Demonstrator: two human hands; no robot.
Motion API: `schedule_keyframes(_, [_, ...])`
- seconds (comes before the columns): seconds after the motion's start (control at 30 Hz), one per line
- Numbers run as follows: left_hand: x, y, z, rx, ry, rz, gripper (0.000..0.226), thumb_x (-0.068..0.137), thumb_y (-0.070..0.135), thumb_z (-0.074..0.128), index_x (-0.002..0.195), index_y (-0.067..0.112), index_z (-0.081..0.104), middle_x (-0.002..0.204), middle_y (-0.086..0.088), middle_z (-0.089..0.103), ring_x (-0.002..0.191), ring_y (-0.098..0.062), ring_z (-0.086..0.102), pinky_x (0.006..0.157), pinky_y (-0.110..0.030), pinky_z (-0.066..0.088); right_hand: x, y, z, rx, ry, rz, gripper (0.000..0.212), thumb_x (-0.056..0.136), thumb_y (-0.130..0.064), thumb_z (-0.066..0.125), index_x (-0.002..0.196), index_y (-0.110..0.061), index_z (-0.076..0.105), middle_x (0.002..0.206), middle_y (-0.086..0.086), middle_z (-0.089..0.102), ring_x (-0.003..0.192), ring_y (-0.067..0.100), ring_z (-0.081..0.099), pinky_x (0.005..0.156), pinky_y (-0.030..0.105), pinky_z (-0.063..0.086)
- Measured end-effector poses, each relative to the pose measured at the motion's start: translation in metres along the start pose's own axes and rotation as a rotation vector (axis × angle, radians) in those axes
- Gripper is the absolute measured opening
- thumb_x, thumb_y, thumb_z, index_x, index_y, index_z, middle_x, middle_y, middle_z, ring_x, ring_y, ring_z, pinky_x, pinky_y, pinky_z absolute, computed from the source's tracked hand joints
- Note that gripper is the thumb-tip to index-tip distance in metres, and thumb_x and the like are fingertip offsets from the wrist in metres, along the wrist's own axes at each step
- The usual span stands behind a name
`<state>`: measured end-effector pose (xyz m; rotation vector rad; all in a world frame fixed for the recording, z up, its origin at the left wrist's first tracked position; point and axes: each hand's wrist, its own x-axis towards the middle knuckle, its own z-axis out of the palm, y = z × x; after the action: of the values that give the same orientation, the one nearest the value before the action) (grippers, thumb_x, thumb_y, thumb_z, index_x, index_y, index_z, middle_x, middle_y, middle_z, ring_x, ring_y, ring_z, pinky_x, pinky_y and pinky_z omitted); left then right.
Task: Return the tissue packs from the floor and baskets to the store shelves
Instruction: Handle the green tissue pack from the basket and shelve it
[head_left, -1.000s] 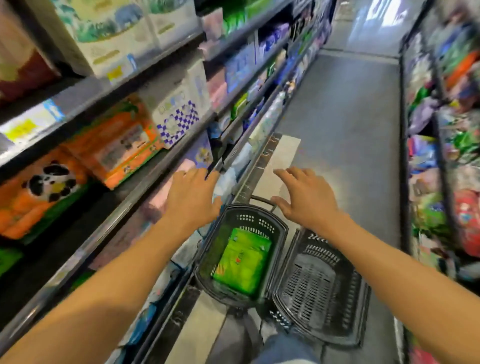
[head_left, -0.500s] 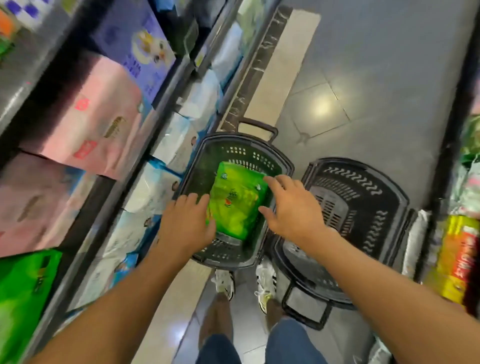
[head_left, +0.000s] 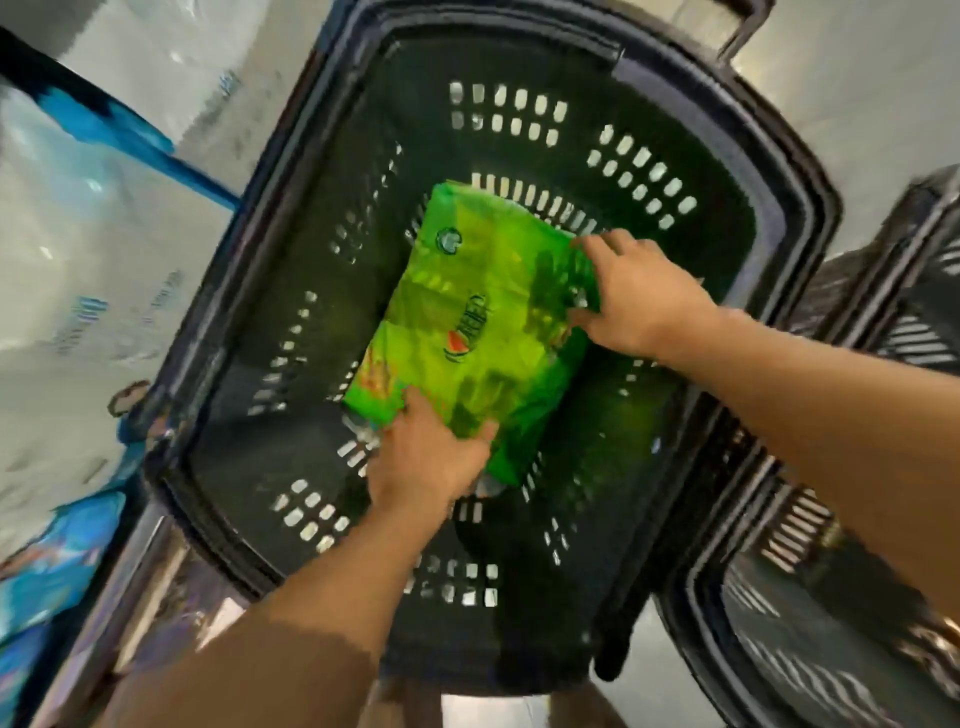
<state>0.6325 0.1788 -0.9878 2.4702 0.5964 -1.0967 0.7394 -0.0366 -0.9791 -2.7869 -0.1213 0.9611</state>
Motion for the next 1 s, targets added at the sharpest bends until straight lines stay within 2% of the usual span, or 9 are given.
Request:
schedule_keyframes(0.17, [0.066, -0.027, 0.069, -0.409, -0.049, -0.318, 0.106, 0.068, 0.072, 0.074, 0.147, 0.008, 0.043, 0.142, -0.016, 0.054, 0.127, -0.037, 0.053, 0.101, -0.039, 0.046, 0.071, 0.003, 0.042, -0.068, -0.045, 0.017, 0.104, 0.078, -0.053, 0.077, 0.155, -0.016, 0.018, 0.158, 0.016, 0.022, 0.142, 0.041, 0.026, 0.116, 0.055, 0.029])
schedule_keyframes(0.33, [0.097, -0.048, 0.092, -0.888, -0.078, -0.612, 0.14, 0.028, 0.082, 0.079, 0.143, 0.013, 0.04, 0.134, -0.013, 0.058, 0.118, -0.038, 0.058, 0.099, -0.056, 0.052, 0.105, -0.01, 0.064, -0.011, 0.075, 0.134, 0.124, 0.06, -0.071, 0.079, 0.152, -0.015, 0.018, 0.152, 0.016, 0.032, 0.141, 0.039, 0.031, 0.115, 0.058, 0.025])
schedule_keyframes(0.43, [0.108, -0.049, 0.098, -1.133, -0.139, -0.656, 0.13, 0.047, 0.068, 0.09, 0.151, 0.019, 0.029, 0.141, -0.007, 0.052, 0.131, -0.034, 0.05, 0.111, -0.05, 0.042, 0.117, -0.012, 0.067, 0.027, 0.092, 0.192, 0.131, 0.047, -0.075, 0.08, 0.153, -0.022, 0.023, 0.149, 0.016, 0.033, 0.14, 0.04, 0.031, 0.115, 0.056, 0.028])
schedule_keyframes(0.53, [0.117, -0.049, 0.108, -1.264, -0.061, -0.678, 0.118, 0.051, 0.052, 0.095, 0.147, 0.021, 0.033, 0.14, -0.005, 0.053, 0.132, -0.03, 0.049, 0.11, -0.046, 0.04, 0.124, -0.014, 0.065, -0.044, 0.052, 0.213, 0.131, 0.038, -0.084, 0.071, 0.146, -0.019, 0.038, 0.135, 0.019, 0.04, 0.131, 0.041, 0.039, 0.11, 0.056, 0.037])
schedule_keyframes(0.67, [0.116, -0.046, 0.112, -1.475, -0.005, -0.672, 0.153, 0.01, 0.05, 0.098, 0.144, 0.036, 0.025, 0.14, -0.004, 0.052, 0.131, -0.033, 0.048, 0.092, -0.054, 0.053, 0.123, -0.018, 0.067, -0.037, 0.074, 0.19, 0.123, 0.044, -0.08, 0.074, 0.142, -0.013, 0.041, 0.133, 0.019, 0.041, 0.127, 0.039, 0.041, 0.11, 0.053, 0.038])
schedule_keyframes(0.73, [0.114, -0.045, 0.115, -1.523, 0.032, -0.641, 0.164, 0.001, 0.049, 0.096, 0.146, 0.044, 0.019, 0.139, -0.004, 0.052, 0.13, -0.034, 0.048, 0.096, -0.06, 0.05, 0.12, -0.016, 0.071, -0.03, 0.087, 0.162, 0.118, 0.052, -0.074, 0.077, 0.143, -0.011, 0.037, 0.136, 0.02, 0.041, 0.128, 0.038, 0.038, 0.112, 0.052, 0.034])
schedule_keyframes(0.83, [0.11, -0.045, 0.115, -1.513, 0.013, -0.638, 0.147, 0.023, 0.047, 0.102, 0.147, 0.039, 0.022, 0.135, -0.004, 0.057, 0.128, -0.031, 0.052, 0.103, -0.055, 0.046, 0.116, -0.019, 0.071, 0.011, 0.057, 0.165, 0.112, 0.053, -0.069, 0.08, 0.138, -0.01, 0.036, 0.136, 0.022, 0.044, 0.128, 0.04, 0.04, 0.113, 0.051, 0.032])
schedule_keyframes(0.93, [0.107, -0.044, 0.111, -1.548, -0.163, -0.621, 0.072, 0.075, 0.035, 0.086, 0.134, 0.021, 0.048, 0.128, -0.008, 0.063, 0.109, -0.027, 0.063, 0.095, -0.046, 0.052, 0.117, -0.025, 0.067, 0.019, 0.022, 0.217, 0.119, 0.047, -0.07, 0.08, 0.14, -0.013, 0.032, 0.132, 0.027, 0.045, 0.118, 0.044, 0.049, 0.103, 0.053, 0.042])
schedule_keyframes(1.0, [0.107, -0.045, 0.111, -1.537, -0.103, -0.642, 0.083, 0.076, 0.028, 0.086, 0.144, 0.026, 0.04, 0.14, -0.009, 0.055, 0.12, -0.03, 0.056, 0.083, -0.045, 0.051, 0.118, -0.028, 0.065, -0.005, -0.005, 0.231, 0.122, 0.043, -0.073, 0.078, 0.139, -0.016, 0.03, 0.125, 0.027, 0.05, 0.106, 0.045, 0.056, 0.095, 0.053, 0.05])
